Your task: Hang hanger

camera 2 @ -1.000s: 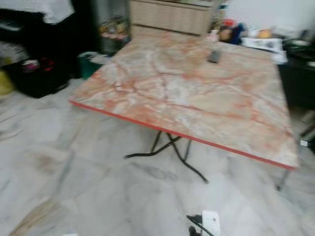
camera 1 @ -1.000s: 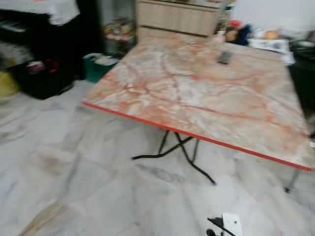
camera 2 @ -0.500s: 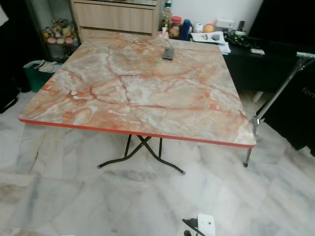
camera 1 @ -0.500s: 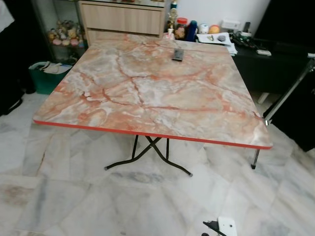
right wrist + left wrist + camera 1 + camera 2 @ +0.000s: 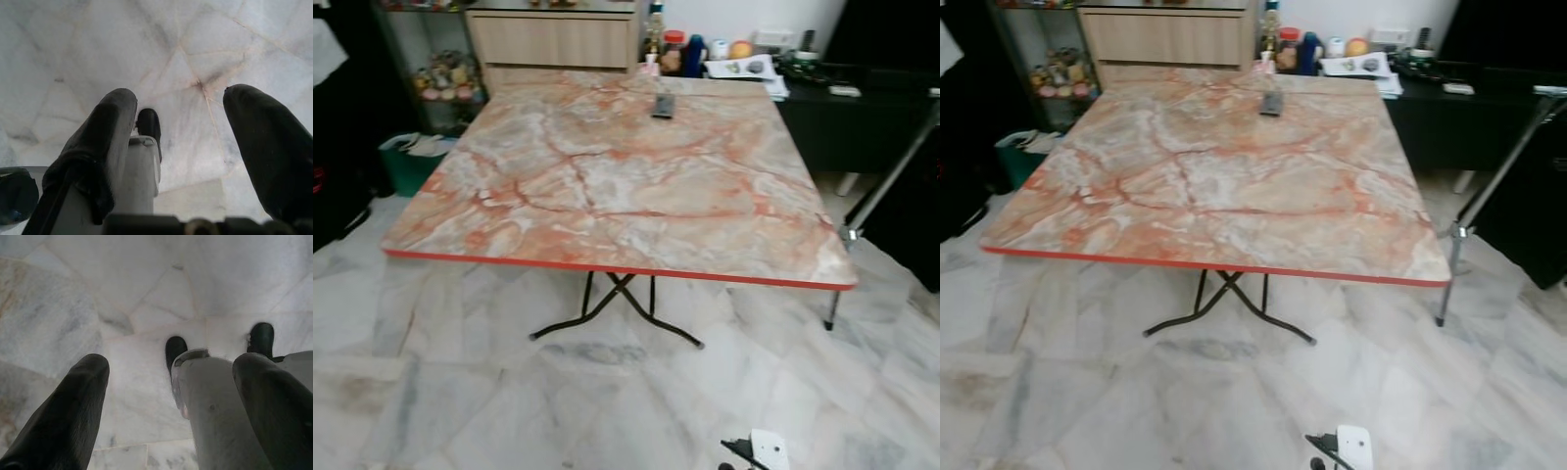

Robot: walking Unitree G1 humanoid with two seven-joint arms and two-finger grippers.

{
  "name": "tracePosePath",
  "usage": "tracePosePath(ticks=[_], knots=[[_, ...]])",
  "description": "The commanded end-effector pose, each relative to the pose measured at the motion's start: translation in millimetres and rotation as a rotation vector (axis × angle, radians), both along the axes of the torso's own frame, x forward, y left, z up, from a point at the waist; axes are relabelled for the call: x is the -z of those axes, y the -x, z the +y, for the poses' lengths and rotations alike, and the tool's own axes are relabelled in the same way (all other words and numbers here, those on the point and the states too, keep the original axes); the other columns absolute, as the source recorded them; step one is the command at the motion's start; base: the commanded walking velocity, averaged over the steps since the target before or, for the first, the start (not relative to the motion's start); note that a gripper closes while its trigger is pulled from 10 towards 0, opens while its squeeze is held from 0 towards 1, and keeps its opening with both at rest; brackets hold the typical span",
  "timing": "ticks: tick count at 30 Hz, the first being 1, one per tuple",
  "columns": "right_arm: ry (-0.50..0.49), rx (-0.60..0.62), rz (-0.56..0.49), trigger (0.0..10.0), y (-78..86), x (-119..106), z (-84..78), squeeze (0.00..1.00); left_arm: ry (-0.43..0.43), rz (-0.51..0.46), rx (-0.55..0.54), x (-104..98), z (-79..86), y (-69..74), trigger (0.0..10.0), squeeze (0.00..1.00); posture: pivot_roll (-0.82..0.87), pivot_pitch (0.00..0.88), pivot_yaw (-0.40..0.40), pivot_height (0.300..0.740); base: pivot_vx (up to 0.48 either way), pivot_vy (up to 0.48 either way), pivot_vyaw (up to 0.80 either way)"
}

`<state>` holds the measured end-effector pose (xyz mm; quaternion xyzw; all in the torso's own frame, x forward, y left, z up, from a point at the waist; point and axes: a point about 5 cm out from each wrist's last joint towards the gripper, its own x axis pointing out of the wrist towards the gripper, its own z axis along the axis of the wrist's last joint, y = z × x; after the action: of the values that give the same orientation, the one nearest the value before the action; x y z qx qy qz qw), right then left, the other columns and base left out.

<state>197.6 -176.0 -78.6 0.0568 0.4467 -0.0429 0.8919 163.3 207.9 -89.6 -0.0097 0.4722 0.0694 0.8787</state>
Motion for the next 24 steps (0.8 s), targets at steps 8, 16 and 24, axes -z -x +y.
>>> tracePosePath(ticks=[8,16,24], knots=[[-0.097,0.118,-0.019,10.0,-9.9,-6.5,-13.6,0.0,-0.032,0.054,-0.154,2.8,52.5,45.1,10.0,0.0,0.1,0.042,-0.048,0.74,0.0,-0.12,0.0],[-0.084,0.113,-0.012,10.0,-9.5,-6.4,-15.0,0.0,-0.014,0.046,-0.141,6.9,32.3,39.7,10.0,0.0,0.1,0.043,-0.057,0.74,0.0,-0.397,0.0],[-0.085,0.106,-0.015,10.0,-9.5,-6.6,-15.8,0.0,-0.005,0.04,-0.129,6.7,22.4,30.6,10.0,0.0,0.11,0.038,-0.061,0.74,0.0,-0.399,-0.62]])
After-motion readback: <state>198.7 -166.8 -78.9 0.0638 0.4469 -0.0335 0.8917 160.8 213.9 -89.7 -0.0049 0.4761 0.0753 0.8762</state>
